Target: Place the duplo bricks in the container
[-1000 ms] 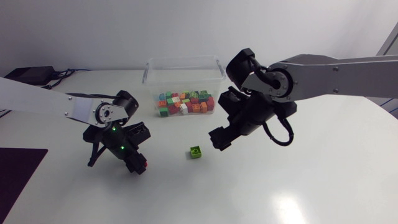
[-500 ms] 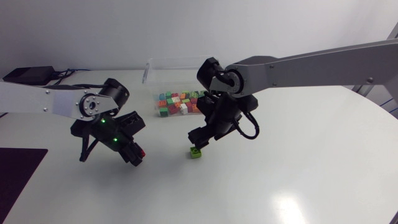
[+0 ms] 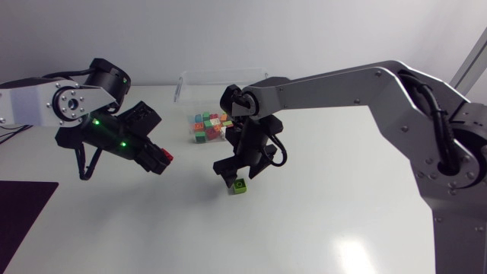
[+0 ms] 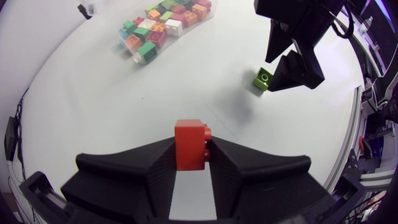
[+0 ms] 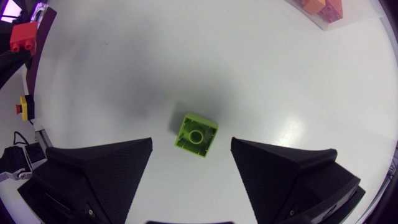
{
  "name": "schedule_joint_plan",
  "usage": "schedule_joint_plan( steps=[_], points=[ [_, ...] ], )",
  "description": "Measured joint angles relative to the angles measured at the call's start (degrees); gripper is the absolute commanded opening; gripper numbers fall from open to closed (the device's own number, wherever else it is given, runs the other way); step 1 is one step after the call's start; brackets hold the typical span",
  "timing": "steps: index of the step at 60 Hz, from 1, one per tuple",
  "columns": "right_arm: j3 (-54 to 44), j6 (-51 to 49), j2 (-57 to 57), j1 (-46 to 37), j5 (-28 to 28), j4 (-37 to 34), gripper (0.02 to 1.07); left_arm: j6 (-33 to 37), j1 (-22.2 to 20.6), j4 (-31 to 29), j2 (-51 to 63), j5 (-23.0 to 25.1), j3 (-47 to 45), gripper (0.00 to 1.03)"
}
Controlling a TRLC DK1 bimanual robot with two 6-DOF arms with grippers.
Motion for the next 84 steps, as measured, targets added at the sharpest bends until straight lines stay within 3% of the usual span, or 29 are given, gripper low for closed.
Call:
schedule_joint_plan(
  steps=[15, 31, 40, 48, 53, 84],
  points=[
    [1.7, 1.84, 2.54, 0.02, 1.27, -0.68, 0.81, -4.98, 2.75, 4.68, -2.32, 1.99, 3.41, 0.28],
    [1.75, 2.73, 3.54, 0.5, 2.4, -0.72, 0.72, -9.07, 3.02, 9.68, -3.23, 2.47, 4.31, 0.27],
    [1.75, 2.89, 3.69, 1.31, 2.75, -0.48, 0.53, -10.62, 3.04, 12.74, -4.17, 2.58, 4.33, 0.27],
    [1.75, 2.86, 3.69, 1.49, 3.5, 0.13, 0.48, -12.68, 3.13, 15.91, -4.17, 2.6, 4.33, 0.27],
    [1.51, 2.86, 3.69, 1.46, 3.87, 1.07, 0.32, -14.14, 3.23, 18.18, -4.17, 2.58, 4.33, 0.28],
    [-2.19, 2.56, -9.07, -3.19, 5.44, 2.99, 0.31, -18.91, 0.57, 27.15, 5.38, 2.56, 11.04, 0.28]
  ],
)
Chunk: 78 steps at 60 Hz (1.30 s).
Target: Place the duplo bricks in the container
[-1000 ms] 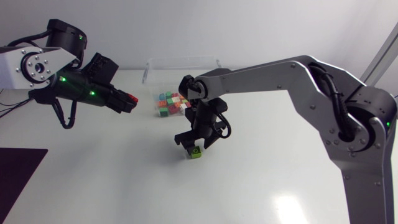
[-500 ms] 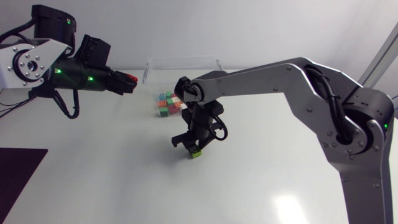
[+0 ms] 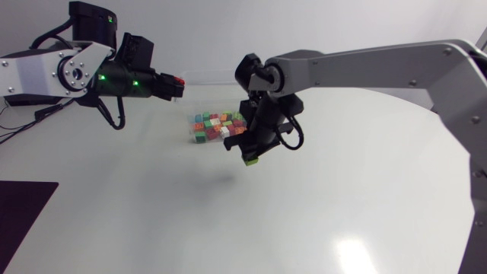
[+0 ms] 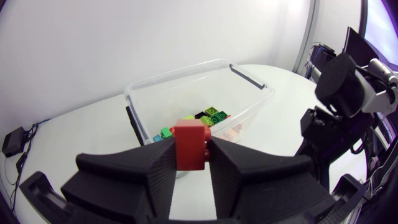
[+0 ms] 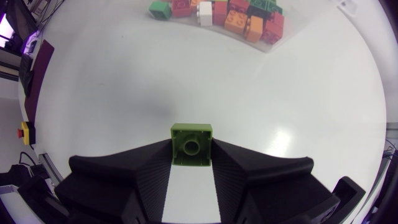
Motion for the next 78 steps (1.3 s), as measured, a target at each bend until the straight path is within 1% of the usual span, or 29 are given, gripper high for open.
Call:
schedule_joint_plan(
  steps=[15, 41, 47, 49, 50, 51, 52, 54, 55, 56, 57, 61, 69, 78],
  points=[
    [0.0, -0.15, -4.68, -1.29, 0.81, 0.61, 0.31, -0.35, -1.51, -0.13, 8.46, -1.31, 9.53, 0.29],
    [-1.55, -1.4, -7.52, -3.19, 1.07, 2.58, 0.31, -0.31, -2.14, -8.11, 18.21, -1.53, 23.45, 0.3],
    [-1.62, -1.42, -8.85, -3.37, 1.29, 3.19, 0.31, -0.26, -2.62, -9.64, 19.67, -2.25, 26.25, 0.33],
    [-1.62, -1.42, -9.31, -3.43, 1.29, 3.58, 0.31, -0.26, -2.73, -10.01, 20.0, -2.82, 26.86, 0.44],
    [-1.62, -1.42, -9.7, -3.54, 1.44, 3.8, 0.31, -0.15, -2.78, -10.34, 20.41, -3.04, 27.52, 0.44],
    [-1.62, -1.42, -9.94, -3.56, 1.49, 3.89, 0.31, -0.13, -2.86, -10.54, 20.63, -3.19, 27.93, 0.56],
    [-1.62, -1.42, -10.29, -3.56, 1.51, 4.02, 0.31, -0.11, -3.04, -11.37, 21.16, -3.74, 28.76, 0.61],
    [-1.62, -1.42, -10.71, -3.63, 1.73, 4.17, 0.31, -0.07, -3.08, -11.91, 21.75, -4.13, 29.68, 0.78],
    [-1.62, -1.44, -11.06, -3.63, 1.9, 4.42, 0.31, -0.02, -3.08, -12.28, 22.25, -4.37, 30.45, 0.83],
    [-1.62, -1.42, -11.28, -3.63, 2.05, 4.59, 0.31, 0.11, -3.08, -12.48, 22.62, -4.55, 30.86, 0.93],
    [-1.62, -1.44, -11.43, -3.63, 2.38, 4.87, 0.31, 0.11, -3.08, -12.66, 22.8, -4.57, 31.12, 0.98],
    [-1.6, -1.46, -12.15, -3.63, 2.99, 5.49, 0.31, 0.42, -3.08, -15.98, 23.8, -5.44, 32.61, 0.99],
    [-1.22, -1.46, -12.55, -3.63, 3.87, 5.75, 0.31, 1.92, -2.97, -19.54, 23.82, -5.6, 32.92, 0.99],
    [1.57, -1.46, -12.55, -3.61, 4.13, 6.93, 0.31, 3.34, -1.79, -24.11, 21.46, -5.62, 32.85, 0.99]
  ],
)
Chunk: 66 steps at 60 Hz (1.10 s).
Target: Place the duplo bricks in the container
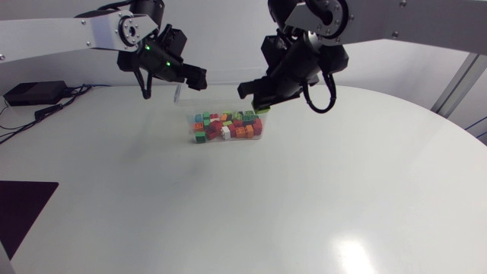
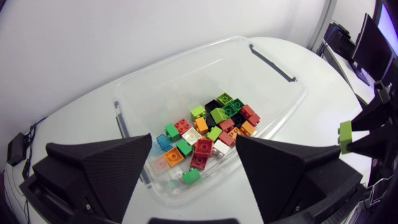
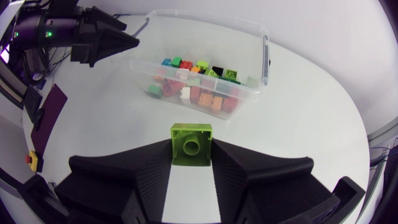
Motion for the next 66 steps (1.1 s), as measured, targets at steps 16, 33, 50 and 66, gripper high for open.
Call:
schedule_joint_plan(
  steps=[16, 33, 50, 66],
  points=[
    [6.6, -0.74, 1.29, 0.0, 0.79, 4.28, 0.31, 2.08, 1.75, -0.24, -15.72, 0.0, -10.05, 0.99],
    [10.51, -1.53, 7.21, 0.44, 2.05, 9.27, 0.32, 2.8, 3.02, -0.04, -26.23, 0.0, -21.22, 0.99],
    [14.45, -2.62, 12.57, 0.77, 2.71, 15.45, 0.32, 4.24, 4.48, 1.97, -35.85, 0.0, -31.47, 0.99],
    [19.17, -4.66, 17.77, 0.74, 3.82, 19.3, 0.33, 4.81, 5.99, 3.06, -42.16, 0.02, -38.1, 0.99]
  ],
)
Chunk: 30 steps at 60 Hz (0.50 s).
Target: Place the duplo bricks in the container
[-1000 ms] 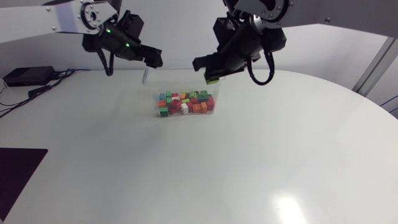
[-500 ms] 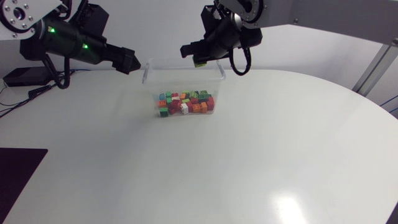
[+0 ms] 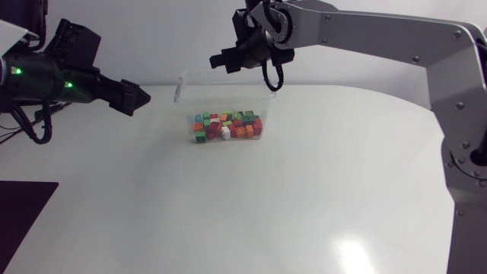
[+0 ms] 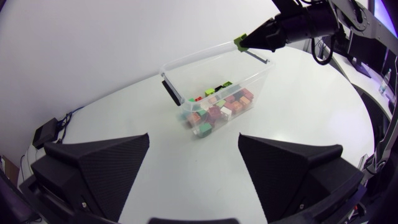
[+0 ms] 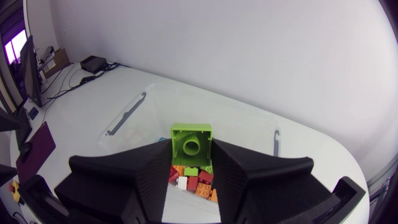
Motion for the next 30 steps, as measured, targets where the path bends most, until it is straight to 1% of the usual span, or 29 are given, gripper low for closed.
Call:
schedule_joint_plan(
  steps=[5, 8, 13, 15, 20, 25, 30],
  points=[
    [1.95, -0.52, 1.68, -0.02, 0.42, 0.59, 0.37, 0.15, 0.35, 0.52, -2.16, 0.0, -2.43, 0.99],
    [2.8, -0.9, 2.6, -0.07, 0.85, 1.51, 0.53, 0.33, 0.68, 1.46, -3.48, 0.02, -3.91, 0.99],
    [4.52, -1.84, 4.26, -0.22, 2.32, 1.84, 0.92, 0.87, 1.51, 2.51, -5.46, 0.02, -6.21, 0.99],
    [5.11, -2.25, 5.01, -0.26, 2.91, 1.88, 0.98, 1.01, 1.92, 2.75, -6.12, 0.04, -6.84, 0.99],
    [6.45, -3.32, 6.75, -0.37, 5.09, 3.19, 1.02, 1.01, 3.13, 3.69, -8.0, 0.28, -8.7, 0.99],
    [6.67, -4.22, 7.63, -0.37, 6.78, 3.52, 1.02, 1.01, 4.24, 4.79, -10.12, 0.31, -10.67, 0.99],
    [6.1, -4.39, 7.39, -0.35, 7.76, 4.79, 1.02, 0.98, 5.62, 7.48, -12.79, 0.44, -12.94, 0.99]
  ],
)
